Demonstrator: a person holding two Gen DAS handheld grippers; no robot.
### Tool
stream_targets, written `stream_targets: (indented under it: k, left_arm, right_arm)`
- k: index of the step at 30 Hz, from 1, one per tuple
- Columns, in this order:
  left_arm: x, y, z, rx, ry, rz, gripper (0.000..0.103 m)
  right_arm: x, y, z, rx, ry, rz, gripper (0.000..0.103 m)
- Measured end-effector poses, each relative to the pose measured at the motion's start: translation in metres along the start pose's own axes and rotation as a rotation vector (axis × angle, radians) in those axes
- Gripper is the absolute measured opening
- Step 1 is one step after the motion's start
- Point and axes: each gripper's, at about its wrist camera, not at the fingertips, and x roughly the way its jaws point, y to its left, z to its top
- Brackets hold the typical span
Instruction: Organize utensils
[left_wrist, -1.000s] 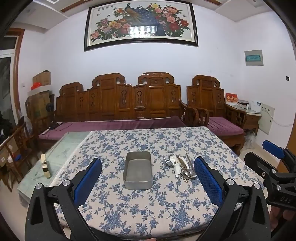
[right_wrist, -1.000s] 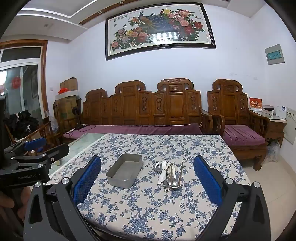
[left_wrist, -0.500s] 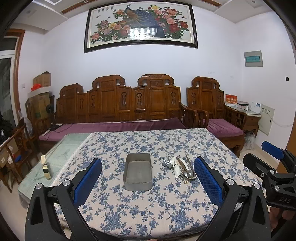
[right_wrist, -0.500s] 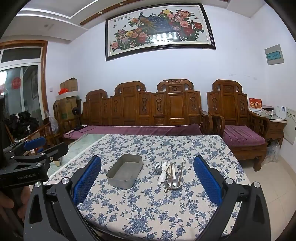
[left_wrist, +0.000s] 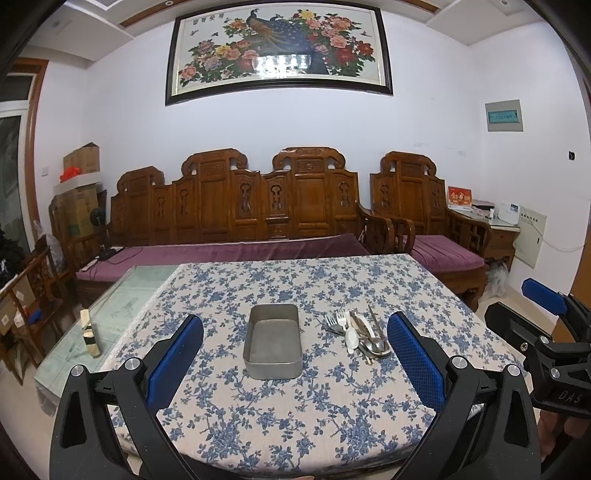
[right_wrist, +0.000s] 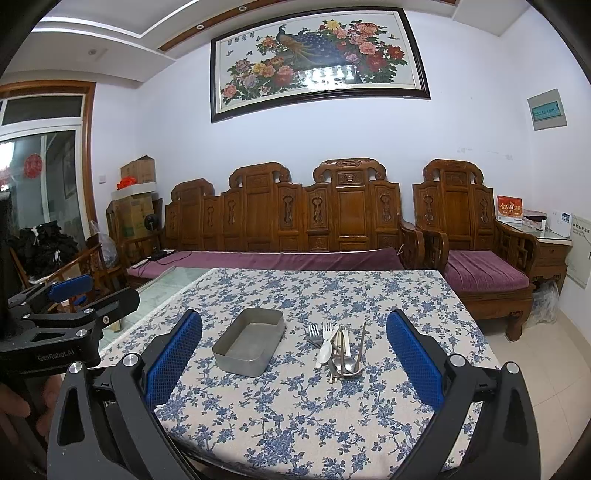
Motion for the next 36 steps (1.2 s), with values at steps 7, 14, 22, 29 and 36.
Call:
stream_targets:
  k: [7, 14, 22, 29, 36]
  left_arm:
    - [-0.0015, -0.0002, -0.0005, -0.003, -0.006, 0.0, 0.097]
    - [-0.0015, 0.0003, -0.0014, -0.005, -0.009, -0.003, 0.097]
    - [-0.0017, -0.0001, -0.0001, -0.003, -0.011, -0.003, 0.097]
    - [-0.0028, 0.0006, 0.0028, -0.003, -0.015, -0.004, 0.097]
    - [-0.0035, 0.0006, 0.0035, -0.003, -0.018, -0.004, 0.097]
  right_arm:
    - [-0.0001, -0.0002, -0.0009, 0.0, -0.001, 0.0, 0.1]
    - [0.0002, -0.0004, -0.001, 0.001, -0.001, 0.0, 0.1]
    - [-0.0018, -0.0018, -0.0018, 0.001, -0.002, 0.0, 0.1]
    - [-0.0019, -0.0018, -0.0017, 0.002, -0.003, 0.002, 0.1]
    - [-0.003, -0.0025, -0.0012, 0.002, -0.003, 0.001, 0.1]
